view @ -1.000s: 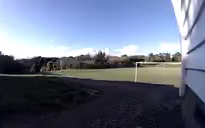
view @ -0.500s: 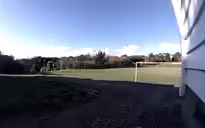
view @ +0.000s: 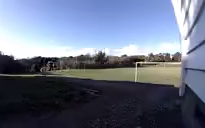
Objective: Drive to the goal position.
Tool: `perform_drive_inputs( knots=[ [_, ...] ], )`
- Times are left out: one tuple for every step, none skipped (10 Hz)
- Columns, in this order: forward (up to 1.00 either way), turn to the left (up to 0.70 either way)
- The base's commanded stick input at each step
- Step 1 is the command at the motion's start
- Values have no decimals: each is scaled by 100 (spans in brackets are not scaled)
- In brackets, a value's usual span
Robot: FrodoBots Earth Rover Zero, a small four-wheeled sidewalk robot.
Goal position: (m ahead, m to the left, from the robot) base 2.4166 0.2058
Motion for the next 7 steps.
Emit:
perform_drive_inputs(
  knots=[
    [4,0],
    [4,0],
    [4,0],
    [4,0],
    [4,0],
    [4,0],
    [4,0]
  ],
)
